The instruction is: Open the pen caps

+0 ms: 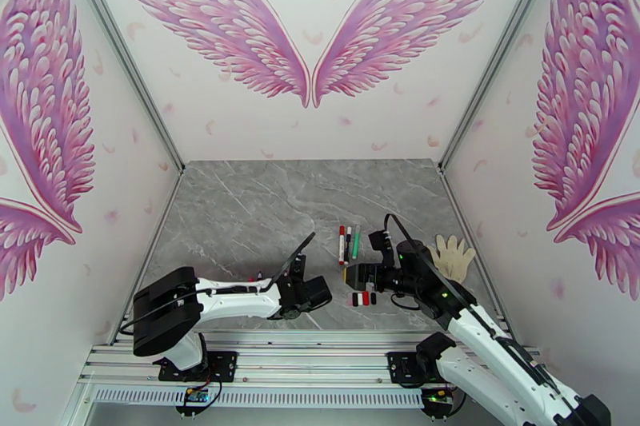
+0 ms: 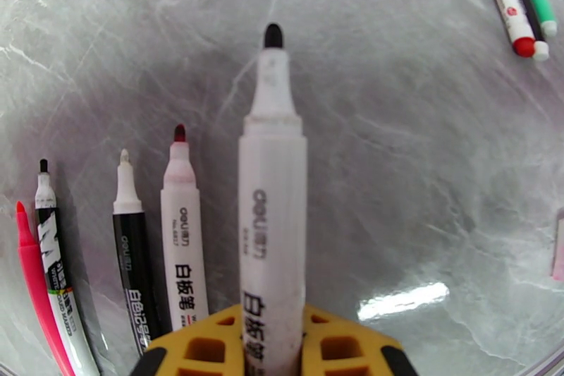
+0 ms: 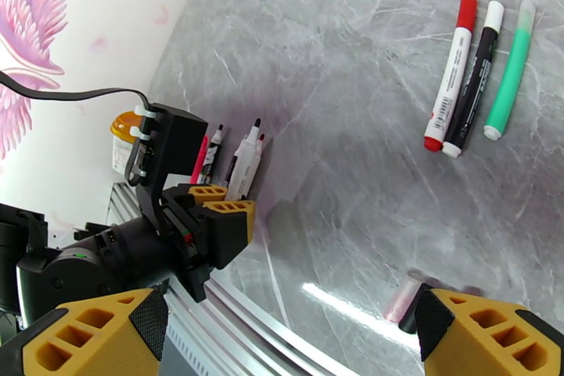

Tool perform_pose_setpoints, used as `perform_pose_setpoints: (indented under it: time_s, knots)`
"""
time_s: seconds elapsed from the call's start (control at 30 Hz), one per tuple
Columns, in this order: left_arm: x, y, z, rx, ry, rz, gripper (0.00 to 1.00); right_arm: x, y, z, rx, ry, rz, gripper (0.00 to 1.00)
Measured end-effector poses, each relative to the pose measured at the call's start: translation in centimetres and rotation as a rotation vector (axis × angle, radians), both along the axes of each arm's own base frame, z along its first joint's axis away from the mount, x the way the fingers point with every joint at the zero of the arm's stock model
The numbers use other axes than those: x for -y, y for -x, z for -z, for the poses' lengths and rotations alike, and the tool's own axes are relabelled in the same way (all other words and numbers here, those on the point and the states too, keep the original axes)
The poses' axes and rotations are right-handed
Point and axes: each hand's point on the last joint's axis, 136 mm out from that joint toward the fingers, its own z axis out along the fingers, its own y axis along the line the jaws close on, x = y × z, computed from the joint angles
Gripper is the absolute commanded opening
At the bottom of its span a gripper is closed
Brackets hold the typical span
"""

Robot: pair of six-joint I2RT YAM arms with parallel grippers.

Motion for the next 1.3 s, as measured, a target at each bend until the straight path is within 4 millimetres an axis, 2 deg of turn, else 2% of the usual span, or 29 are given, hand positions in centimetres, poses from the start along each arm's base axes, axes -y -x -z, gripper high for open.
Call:
perform_pose_setpoints:
  time_s: [0.27, 0.37, 0.77, 0.9, 1.0, 1.1, 1.3]
  knots:
    - [-0.8, 0.2, 1.2, -0.025, -0.070, -0.011, 0.26, 0.2, 0.0, 0.2, -0.004, 0.013, 0.012, 0.99]
    - [-0.7, 0.2, 1.3, -0.027, -0.084, -0.013, 0.31, 0.4, 0.0, 0.4, -0.009, 0.020, 0.017, 0.99]
    - [-0.9, -0.1, 0.4, -0.009, -0.109, -0.014, 0.36, 0.7, -0.2, 0.6, -0.007, 0.035, 0.040, 0.99]
    - [-0.6, -0.3, -1.0, 0.013, -0.075, -0.008, 0.36, 0.9, -0.4, 1.0, -0.026, 0.049, 0.056, 0.99]
    - [-0.2, -0.6, -2.8, 0.044, -0.015, -0.004, 0.37, 1.2, -0.5, 1.4, -0.053, 0.069, 0.079, 0.92]
    - [0.4, -0.8, -4.7, 0.083, 0.071, 0.010, 0.40, 1.6, -1.2, 1.5, -0.078, 0.106, 0.113, 0.79]
    - [0.2, -1.0, -6.8, 0.123, 0.267, 0.072, 0.52, 1.6, -3.9, 1.6, -0.135, 0.198, 0.162, 0.58]
